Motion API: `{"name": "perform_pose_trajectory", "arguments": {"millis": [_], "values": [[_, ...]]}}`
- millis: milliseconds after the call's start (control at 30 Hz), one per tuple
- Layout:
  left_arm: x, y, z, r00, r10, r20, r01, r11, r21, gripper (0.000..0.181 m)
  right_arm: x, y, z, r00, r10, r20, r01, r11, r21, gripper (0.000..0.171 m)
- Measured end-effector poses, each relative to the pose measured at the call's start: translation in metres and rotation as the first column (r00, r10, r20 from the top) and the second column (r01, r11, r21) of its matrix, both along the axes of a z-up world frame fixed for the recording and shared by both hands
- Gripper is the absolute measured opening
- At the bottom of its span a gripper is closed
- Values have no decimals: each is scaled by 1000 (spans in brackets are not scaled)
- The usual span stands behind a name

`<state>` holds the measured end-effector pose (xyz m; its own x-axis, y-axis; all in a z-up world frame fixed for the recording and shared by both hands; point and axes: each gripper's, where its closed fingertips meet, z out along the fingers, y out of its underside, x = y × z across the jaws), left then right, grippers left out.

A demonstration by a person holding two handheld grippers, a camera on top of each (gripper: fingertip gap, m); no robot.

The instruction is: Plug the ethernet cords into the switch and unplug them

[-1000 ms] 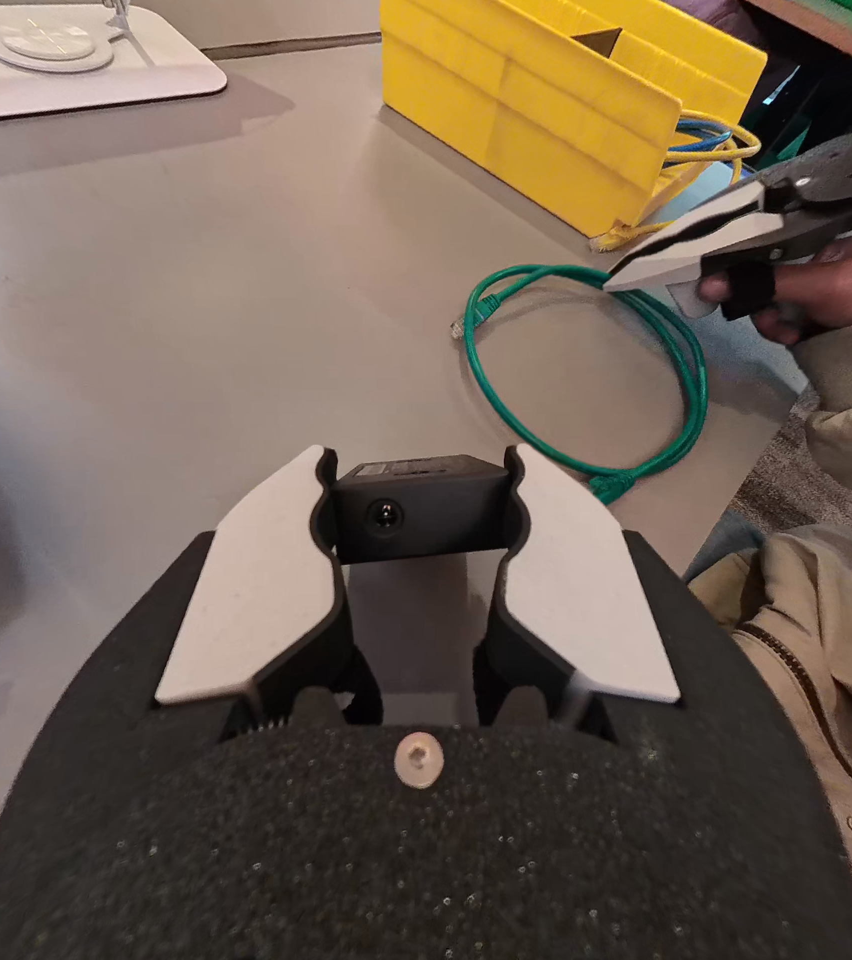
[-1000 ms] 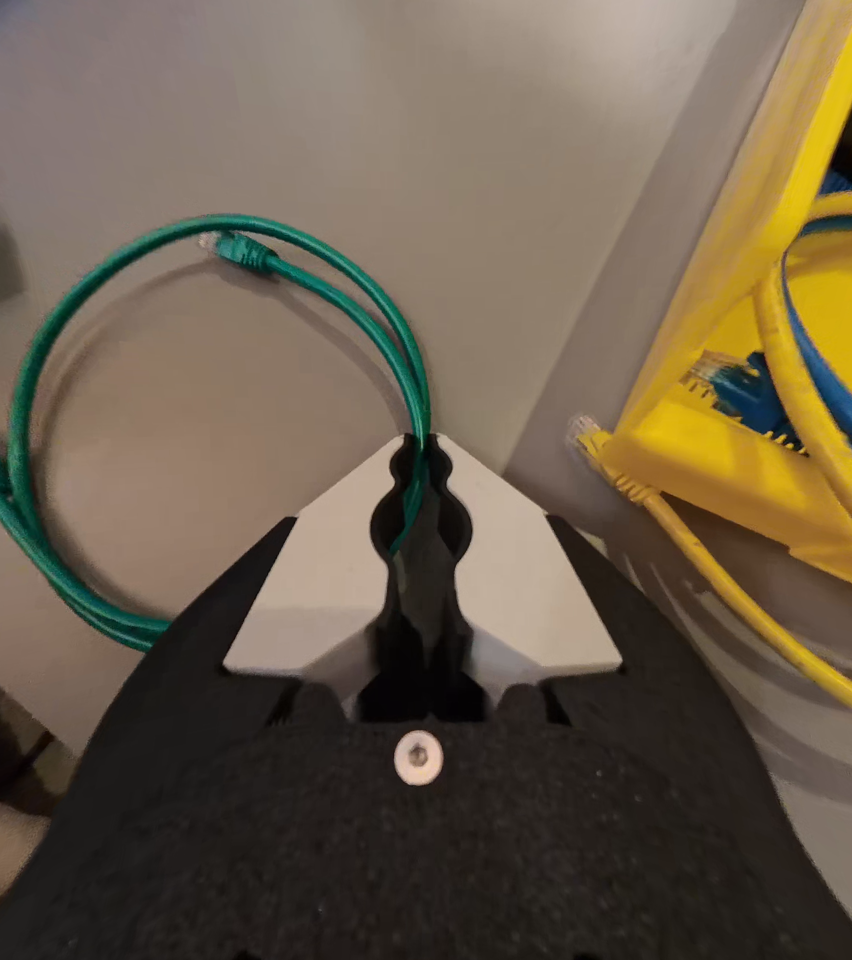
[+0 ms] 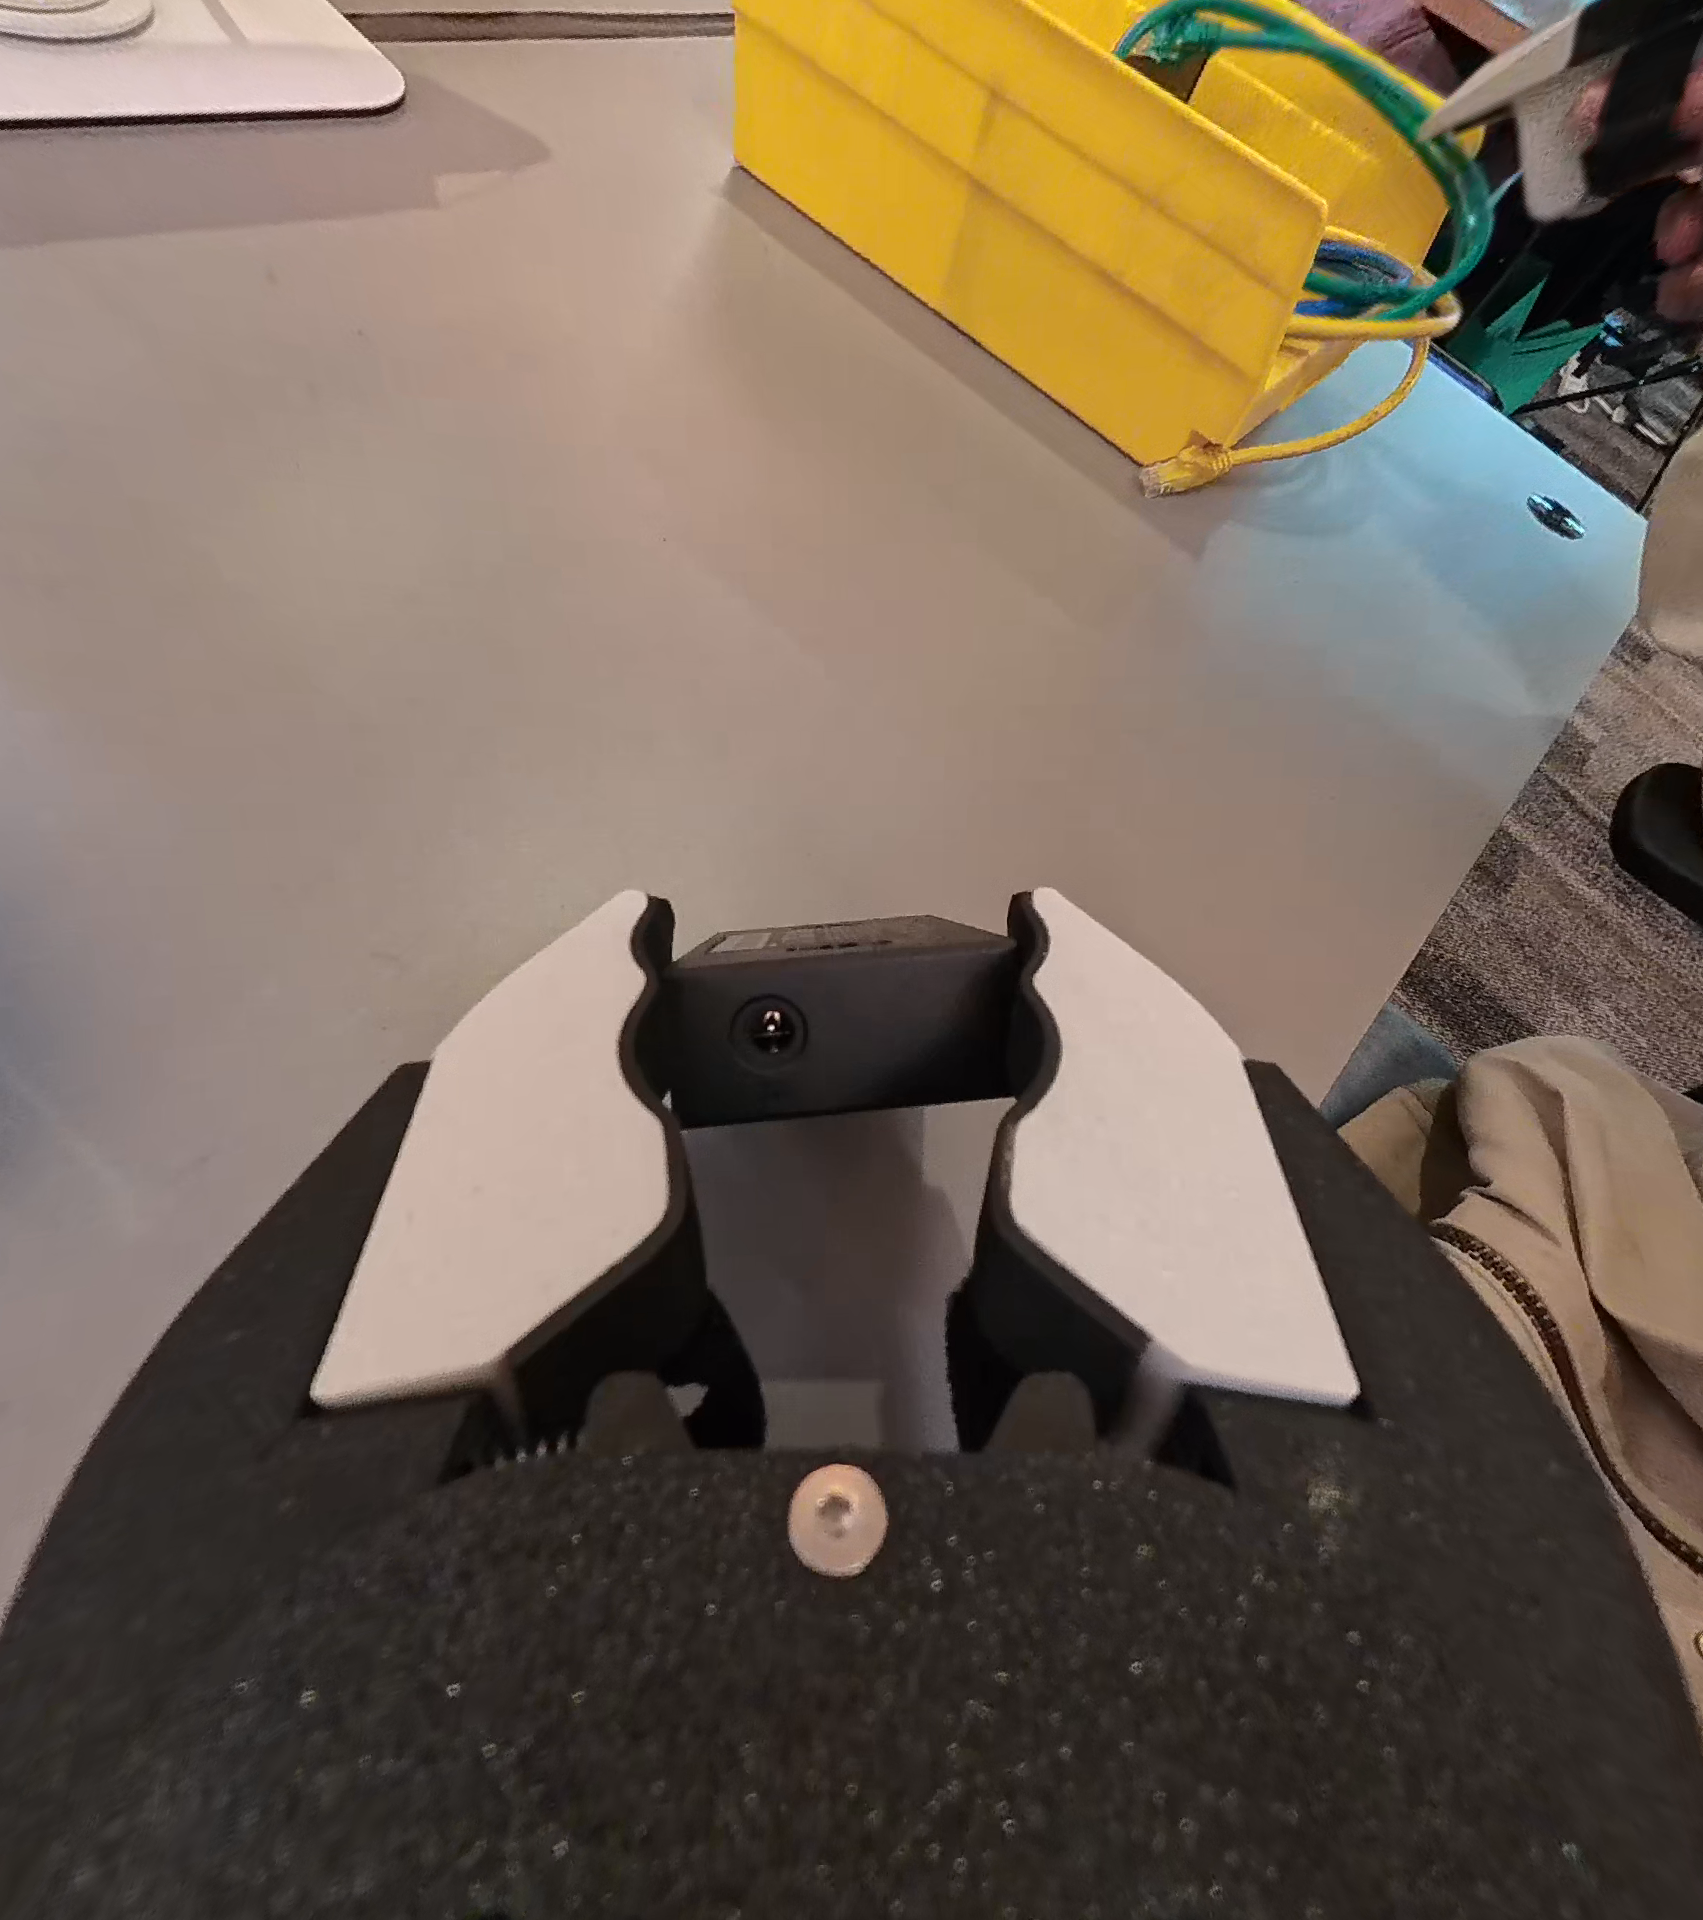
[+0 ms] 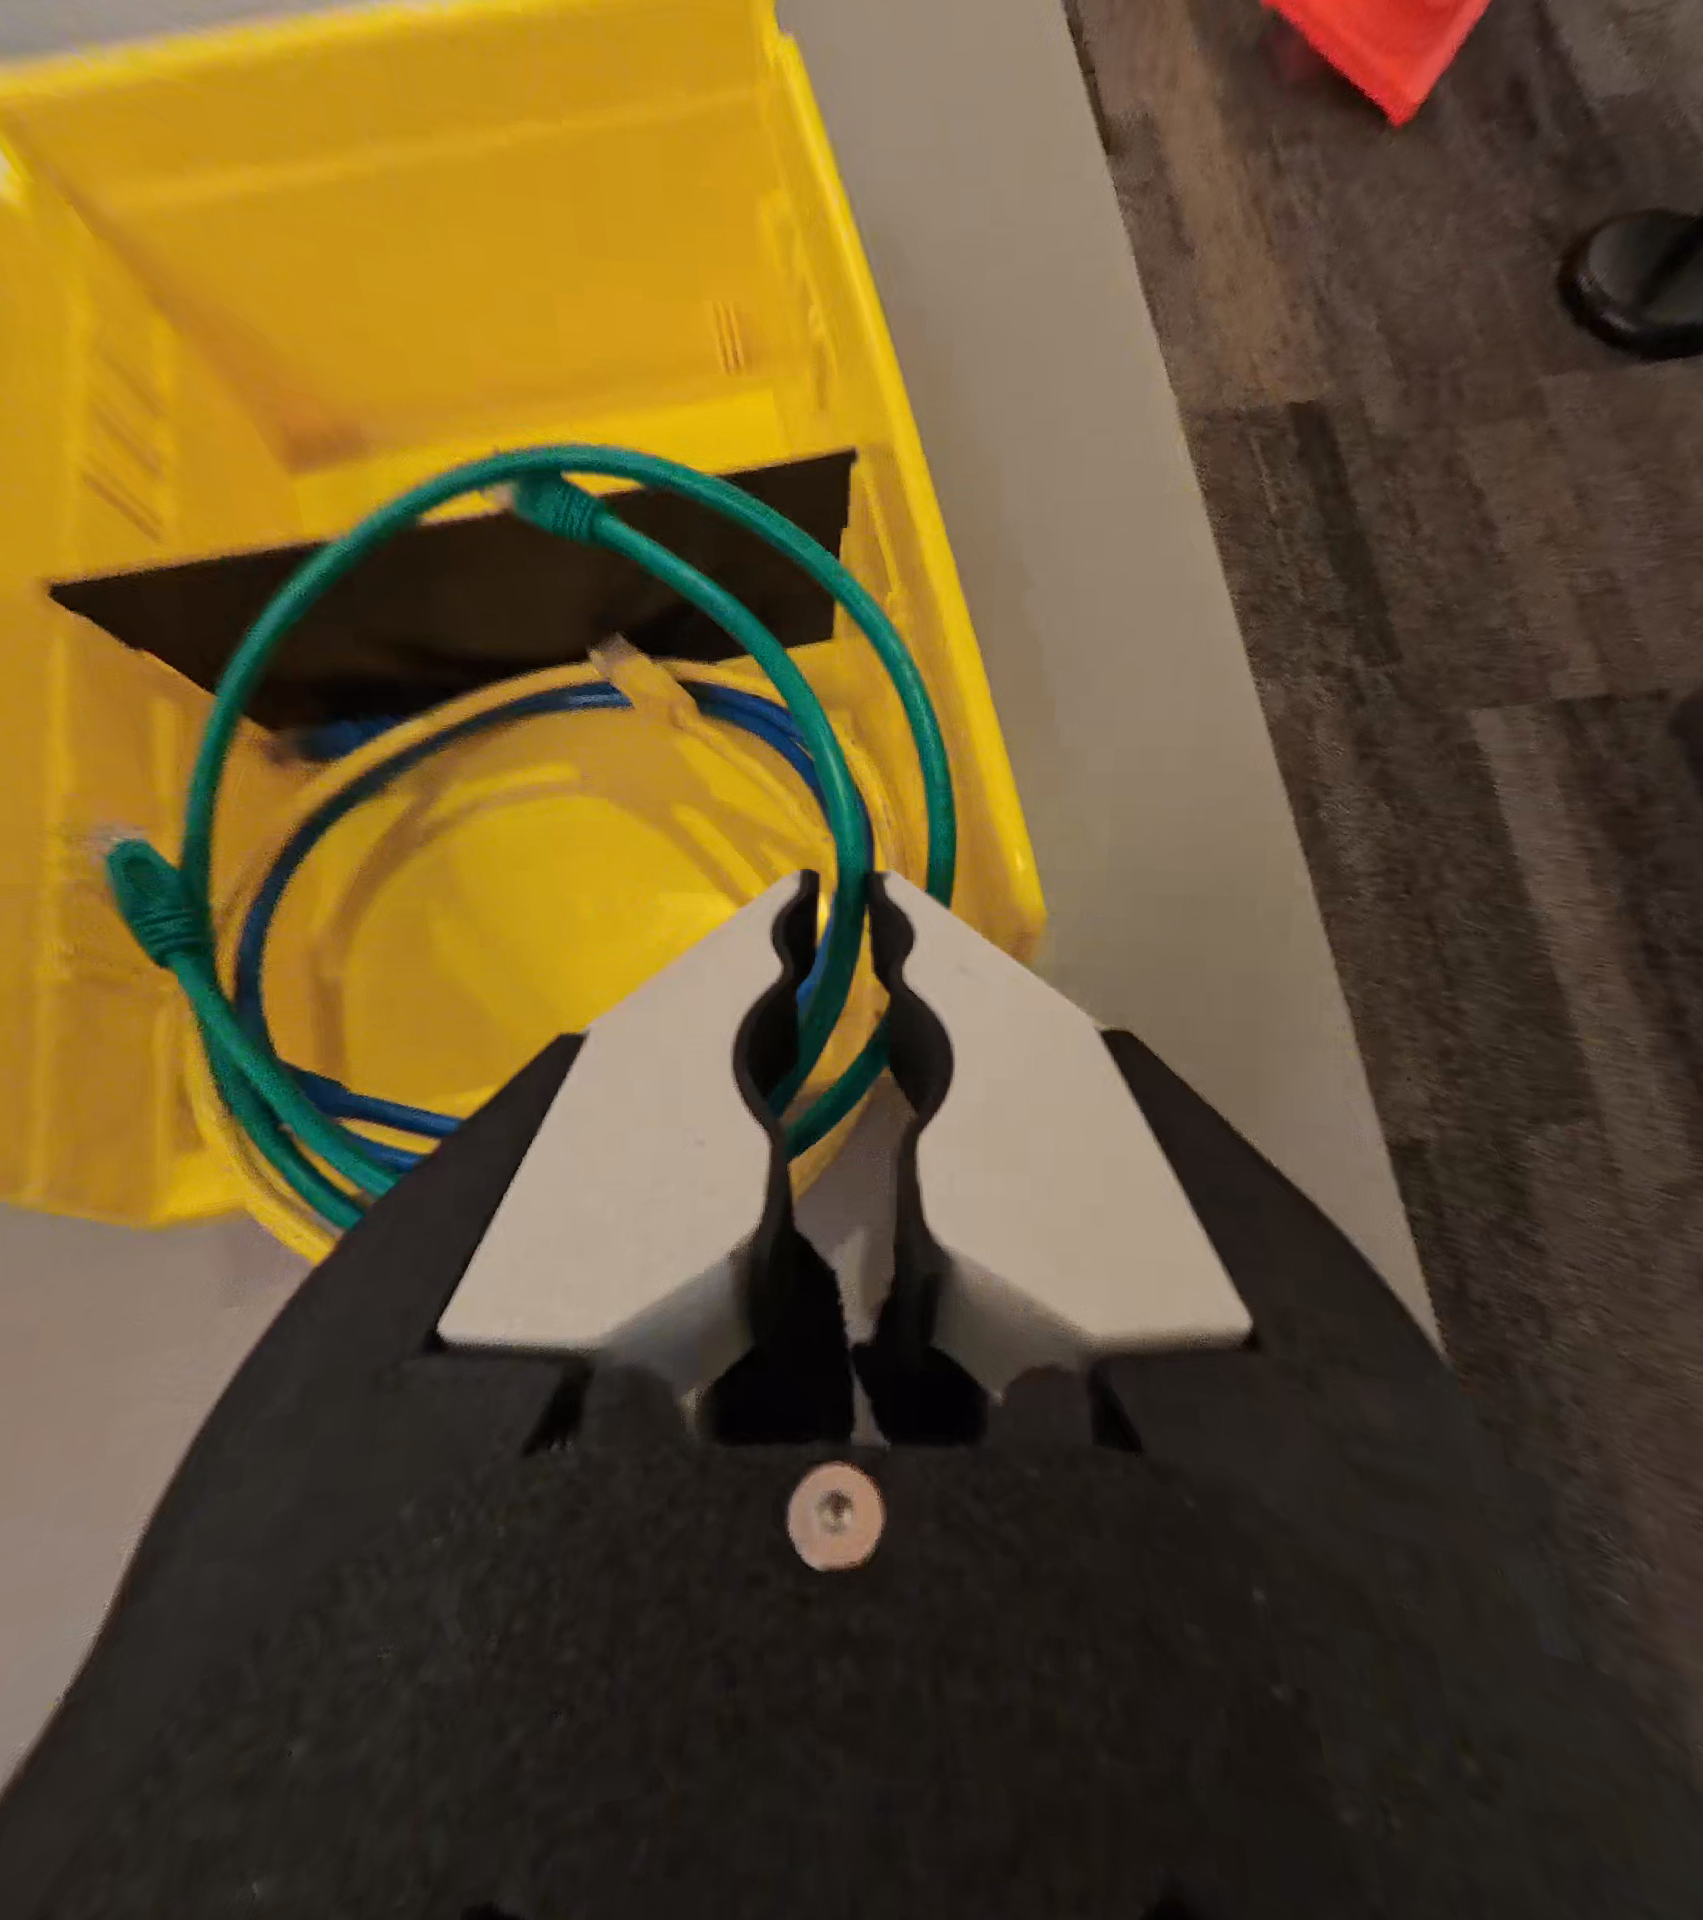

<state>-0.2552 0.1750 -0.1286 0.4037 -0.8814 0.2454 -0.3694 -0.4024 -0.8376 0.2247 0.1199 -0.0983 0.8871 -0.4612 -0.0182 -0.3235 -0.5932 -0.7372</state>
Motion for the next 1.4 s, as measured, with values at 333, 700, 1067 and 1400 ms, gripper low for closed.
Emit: {"name": "perform_pose_trajectory", "arguments": {"millis": [333, 700, 1067, 1400], "values": [[-1, 1, 1, 1000, -3, -2, 3, 1000, 6, 61, -10, -11, -13, 996, 38, 75, -23, 982, -187, 36], [1, 0, 17, 998, -15, 64, 11, 998, 63, 61, -56, 39, 70, 899, 316, 303, -394, 885, 247, 40], [5, -3, 11, 998, -34, 47, 31, 998, 53, 61, 6, 97, -12, 787, 528, 320, -414, 836, -361, 13], [5, -2, 5, 999, -32, 41, 31, 999, 34, 61, 8, 94, -23, 768, 514, 382, -349, 836, -424, 1]]}}
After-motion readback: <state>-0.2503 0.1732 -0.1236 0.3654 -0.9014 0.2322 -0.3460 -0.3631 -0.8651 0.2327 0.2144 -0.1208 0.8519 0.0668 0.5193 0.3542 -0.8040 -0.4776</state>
